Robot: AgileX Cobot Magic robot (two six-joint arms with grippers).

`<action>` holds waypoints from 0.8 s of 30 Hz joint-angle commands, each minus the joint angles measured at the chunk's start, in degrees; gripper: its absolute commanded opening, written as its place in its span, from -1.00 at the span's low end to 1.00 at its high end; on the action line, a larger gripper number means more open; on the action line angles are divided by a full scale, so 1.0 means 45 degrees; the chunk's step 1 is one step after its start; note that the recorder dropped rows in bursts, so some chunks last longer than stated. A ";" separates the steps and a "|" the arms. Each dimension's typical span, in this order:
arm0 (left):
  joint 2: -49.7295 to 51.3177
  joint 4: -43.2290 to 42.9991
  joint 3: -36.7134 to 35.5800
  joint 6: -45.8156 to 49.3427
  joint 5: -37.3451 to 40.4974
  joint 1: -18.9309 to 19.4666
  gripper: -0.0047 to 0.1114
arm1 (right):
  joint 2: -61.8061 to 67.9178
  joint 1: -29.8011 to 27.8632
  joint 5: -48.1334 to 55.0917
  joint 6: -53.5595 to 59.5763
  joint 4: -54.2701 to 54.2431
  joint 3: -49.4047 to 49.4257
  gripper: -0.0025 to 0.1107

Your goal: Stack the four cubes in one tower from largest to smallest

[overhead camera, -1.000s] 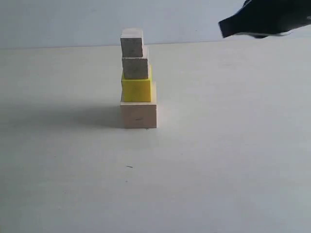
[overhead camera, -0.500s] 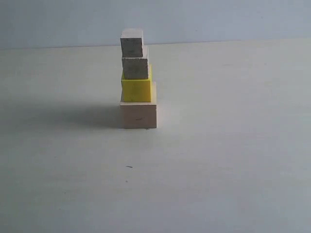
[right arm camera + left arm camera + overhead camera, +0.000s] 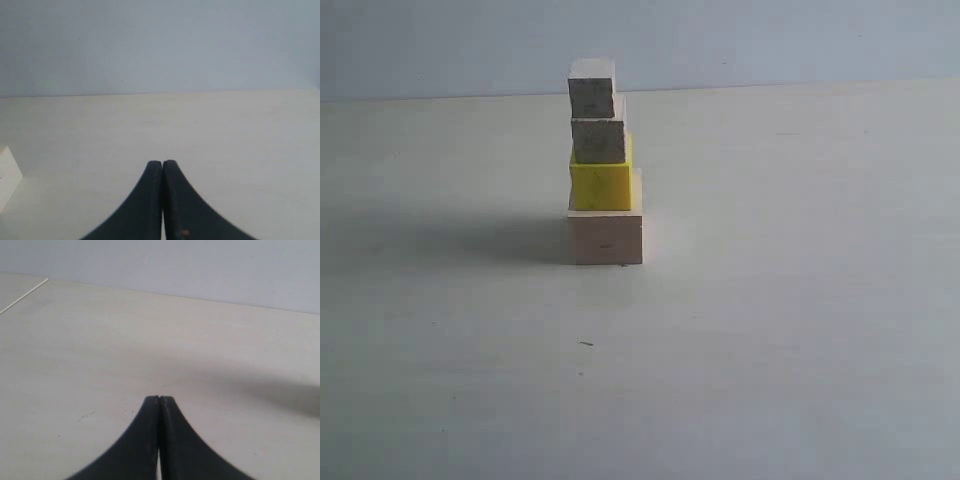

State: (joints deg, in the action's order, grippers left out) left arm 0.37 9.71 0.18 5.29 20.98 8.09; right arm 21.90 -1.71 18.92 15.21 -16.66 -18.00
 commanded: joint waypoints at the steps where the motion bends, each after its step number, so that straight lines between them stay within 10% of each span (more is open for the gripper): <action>1: -0.0083 -0.0038 -0.0040 0.0039 -0.0070 -0.0072 -0.92 | -0.0227 -0.0064 -0.1244 -0.0036 -0.0883 0.1109 -0.96; 24: -0.0083 -0.0038 -0.0040 0.0039 -0.0070 -0.0072 -0.92 | -0.4472 -0.0064 -0.1638 -0.3495 0.3181 0.4000 -0.96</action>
State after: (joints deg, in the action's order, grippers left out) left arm 0.37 9.71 0.18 5.29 20.98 8.09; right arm 3.24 -1.71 10.18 0.59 -3.67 -0.28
